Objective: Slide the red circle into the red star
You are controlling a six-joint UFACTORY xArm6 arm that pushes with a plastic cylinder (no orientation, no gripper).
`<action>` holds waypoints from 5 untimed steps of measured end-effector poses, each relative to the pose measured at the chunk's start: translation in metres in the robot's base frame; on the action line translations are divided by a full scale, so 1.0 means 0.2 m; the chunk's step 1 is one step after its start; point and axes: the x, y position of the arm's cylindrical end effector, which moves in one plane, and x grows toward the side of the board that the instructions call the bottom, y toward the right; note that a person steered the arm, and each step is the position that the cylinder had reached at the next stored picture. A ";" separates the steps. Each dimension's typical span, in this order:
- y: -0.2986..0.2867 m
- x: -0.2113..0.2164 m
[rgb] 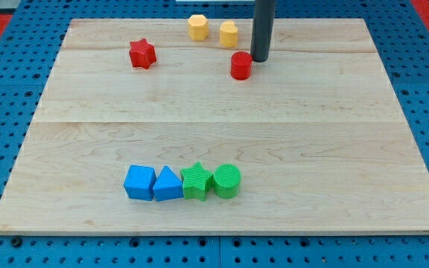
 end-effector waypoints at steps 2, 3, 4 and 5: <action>-0.60 0.05; -0.24 0.14; -0.28 0.27; -0.77 0.27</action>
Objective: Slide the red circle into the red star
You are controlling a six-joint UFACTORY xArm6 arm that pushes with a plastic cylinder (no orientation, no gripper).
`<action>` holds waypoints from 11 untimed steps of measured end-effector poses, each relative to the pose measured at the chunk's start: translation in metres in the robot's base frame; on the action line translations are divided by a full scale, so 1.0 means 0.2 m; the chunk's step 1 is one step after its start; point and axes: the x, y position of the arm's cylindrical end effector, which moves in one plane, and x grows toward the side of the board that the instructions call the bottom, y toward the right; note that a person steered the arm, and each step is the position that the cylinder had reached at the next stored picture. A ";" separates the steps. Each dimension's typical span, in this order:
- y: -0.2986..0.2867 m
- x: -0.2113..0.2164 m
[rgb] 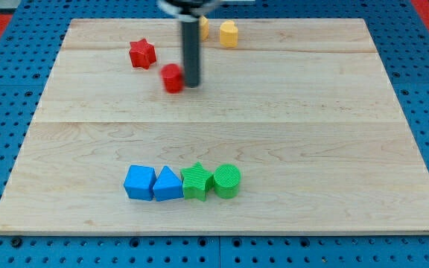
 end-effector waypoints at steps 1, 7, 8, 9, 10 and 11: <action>-0.14 -0.09; -0.39 0.52; -0.66 0.81; -0.55 1.20; -0.17 1.25; 0.17 1.25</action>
